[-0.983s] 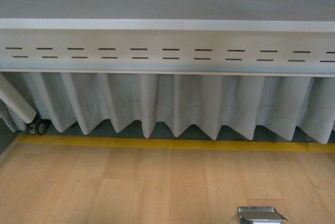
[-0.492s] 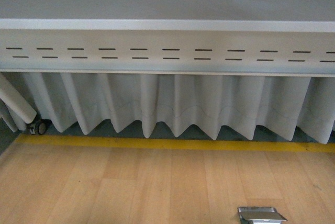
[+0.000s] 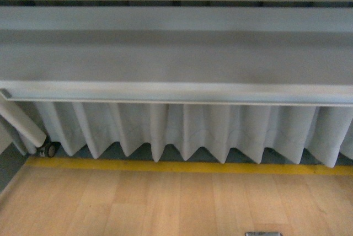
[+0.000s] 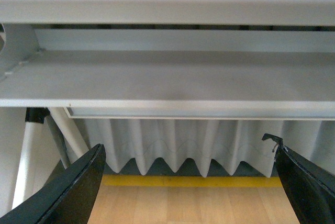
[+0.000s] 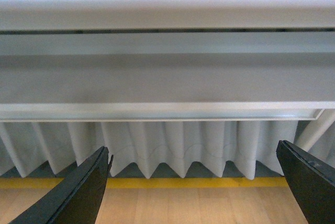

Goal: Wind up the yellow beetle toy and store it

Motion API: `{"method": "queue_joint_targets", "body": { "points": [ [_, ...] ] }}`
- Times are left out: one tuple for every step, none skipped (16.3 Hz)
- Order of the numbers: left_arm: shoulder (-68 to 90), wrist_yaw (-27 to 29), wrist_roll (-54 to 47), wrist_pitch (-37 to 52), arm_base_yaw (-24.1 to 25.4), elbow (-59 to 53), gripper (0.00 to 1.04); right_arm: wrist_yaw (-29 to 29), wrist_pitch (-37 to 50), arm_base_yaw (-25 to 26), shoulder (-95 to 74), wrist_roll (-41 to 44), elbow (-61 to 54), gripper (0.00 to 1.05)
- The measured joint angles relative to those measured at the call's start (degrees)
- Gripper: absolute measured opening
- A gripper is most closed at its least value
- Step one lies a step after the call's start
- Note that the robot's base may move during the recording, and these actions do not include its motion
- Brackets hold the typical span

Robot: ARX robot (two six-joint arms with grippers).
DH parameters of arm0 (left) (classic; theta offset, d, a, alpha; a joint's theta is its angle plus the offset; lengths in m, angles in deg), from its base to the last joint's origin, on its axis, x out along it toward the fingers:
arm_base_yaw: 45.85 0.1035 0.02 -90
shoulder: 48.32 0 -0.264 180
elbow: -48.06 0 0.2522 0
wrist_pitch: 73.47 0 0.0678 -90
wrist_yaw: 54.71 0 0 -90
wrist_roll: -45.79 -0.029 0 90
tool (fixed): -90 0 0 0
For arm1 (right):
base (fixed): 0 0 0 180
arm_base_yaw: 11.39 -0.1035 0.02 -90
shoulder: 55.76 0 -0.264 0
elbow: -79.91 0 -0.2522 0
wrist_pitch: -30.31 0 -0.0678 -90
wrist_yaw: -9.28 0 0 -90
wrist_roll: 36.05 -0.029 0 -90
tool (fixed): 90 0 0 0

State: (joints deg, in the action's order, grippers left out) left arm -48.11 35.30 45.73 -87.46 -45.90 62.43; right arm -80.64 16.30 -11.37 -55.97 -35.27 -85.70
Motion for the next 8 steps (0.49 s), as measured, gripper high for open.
{"method": "queue_joint_targets", "body": {
  "points": [
    [0.0, 0.1, 0.0, 0.0, 0.0, 0.0, 0.98, -0.1, 0.0, 0.0, 0.0, 0.0, 0.0, 0.98],
    [0.0, 0.0, 0.0, 0.0, 0.0, 0.0, 0.98, -0.1, 0.0, 0.0, 0.0, 0.0, 0.0, 0.98],
    [0.0, 0.0, 0.0, 0.0, 0.0, 0.0, 0.98, -0.1, 0.0, 0.0, 0.0, 0.0, 0.0, 0.98],
    [0.0, 0.0, 0.1, 0.0, 0.0, 0.0, 0.98, -0.1, 0.0, 0.0, 0.0, 0.0, 0.0, 0.98],
    [0.0, 0.0, 0.0, 0.0, 0.0, 0.0, 0.98, -0.1, 0.0, 0.0, 0.0, 0.0, 0.0, 0.98],
    [0.0, 0.0, 0.0, 0.0, 0.0, 0.0, 0.98, 0.0, 0.0, 0.0, 0.0, 0.0, 0.0, 0.98],
    [0.0, 0.0, 0.0, 0.0, 0.0, 0.0, 0.98, -0.1, 0.0, 0.0, 0.0, 0.0, 0.0, 0.98],
    [0.0, 0.0, 0.0, 0.0, 0.0, 0.0, 0.98, -0.1, 0.0, 0.0, 0.0, 0.0, 0.0, 0.98]
  ]
}}
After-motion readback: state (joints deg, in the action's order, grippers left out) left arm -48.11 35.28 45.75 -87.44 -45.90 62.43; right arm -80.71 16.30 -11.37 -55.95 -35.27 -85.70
